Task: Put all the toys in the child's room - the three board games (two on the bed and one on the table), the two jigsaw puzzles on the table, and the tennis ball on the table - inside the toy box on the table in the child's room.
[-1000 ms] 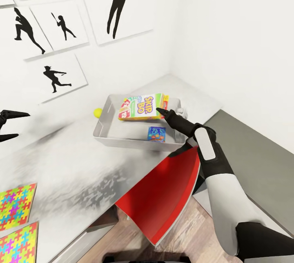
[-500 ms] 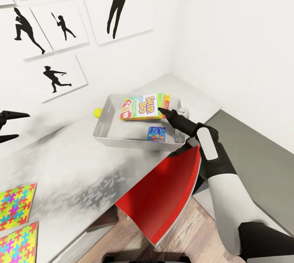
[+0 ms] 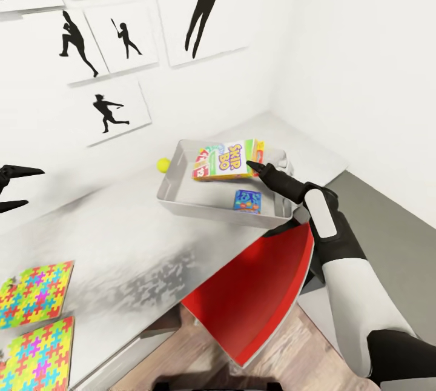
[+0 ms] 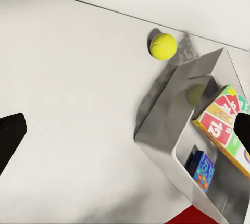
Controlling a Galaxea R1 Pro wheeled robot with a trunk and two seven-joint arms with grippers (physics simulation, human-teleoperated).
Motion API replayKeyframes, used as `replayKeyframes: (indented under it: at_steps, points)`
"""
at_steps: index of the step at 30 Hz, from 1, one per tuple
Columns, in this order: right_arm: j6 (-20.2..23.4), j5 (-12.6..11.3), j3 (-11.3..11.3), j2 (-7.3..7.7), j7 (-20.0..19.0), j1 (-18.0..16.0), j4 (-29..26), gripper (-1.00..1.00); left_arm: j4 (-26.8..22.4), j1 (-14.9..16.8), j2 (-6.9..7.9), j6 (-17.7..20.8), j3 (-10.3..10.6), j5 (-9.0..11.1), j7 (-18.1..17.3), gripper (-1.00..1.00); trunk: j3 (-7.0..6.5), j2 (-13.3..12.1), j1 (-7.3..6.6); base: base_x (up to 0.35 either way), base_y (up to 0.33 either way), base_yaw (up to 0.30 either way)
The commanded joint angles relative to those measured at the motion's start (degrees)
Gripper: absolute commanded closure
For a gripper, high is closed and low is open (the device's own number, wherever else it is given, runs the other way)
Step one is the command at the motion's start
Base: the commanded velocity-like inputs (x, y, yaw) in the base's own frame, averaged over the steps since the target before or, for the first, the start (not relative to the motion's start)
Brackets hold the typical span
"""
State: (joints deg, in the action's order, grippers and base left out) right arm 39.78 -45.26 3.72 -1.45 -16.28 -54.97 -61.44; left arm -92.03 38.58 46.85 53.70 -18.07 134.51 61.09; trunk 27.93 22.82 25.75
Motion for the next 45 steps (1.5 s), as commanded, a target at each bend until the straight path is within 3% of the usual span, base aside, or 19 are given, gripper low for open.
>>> replayKeyframes:
  at_steps: [1,13,20,29,35,45]
  points:
    - [0.42,0.0,0.27,-0.06,-0.21,-0.05,-0.04,1.0,0.01,0.09,0.0,0.25,-0.03,0.49,0.56,-1.0,0.08,0.1,0.03,0.0,0.0,0.073]
    - [0.45,0.07,0.56,-0.23,0.63,-0.43,1.88,1.0,0.02,0.02,-0.03,0.18,0.05,0.49,0.47,-1.0,0.07,0.1,0.03,0.0,0.0,0.014]
    - [-0.09,-0.06,0.47,-1.66,0.81,-0.72,2.96,1.0,0.01,0.01,-0.15,0.18,0.05,0.49,0.49,-1.0,0.07,0.1,0.03,0.0,0.0,0.0]
    - [-0.42,-0.05,0.82,-1.94,0.65,-0.66,3.07,1.0,0.09,-0.06,-0.25,0.18,0.15,0.49,0.52,-1.0,0.07,0.1,0.03,0.0,0.0,0.014]
    - [-4.02,0.07,0.67,-2.27,0.95,-0.91,5.55,1.0,0.23,-0.01,-0.71,0.18,0.13,0.49,0.52,-1.0,0.07,0.1,0.03,0.0,0.0,0.006]
    - [-5.22,-0.06,0.67,-2.37,0.98,-2.16,7.43,1.0,0.27,0.17,-0.87,0.18,0.13,0.49,0.43,-1.0,0.07,0.1,0.03,0.0,0.0,0.124]
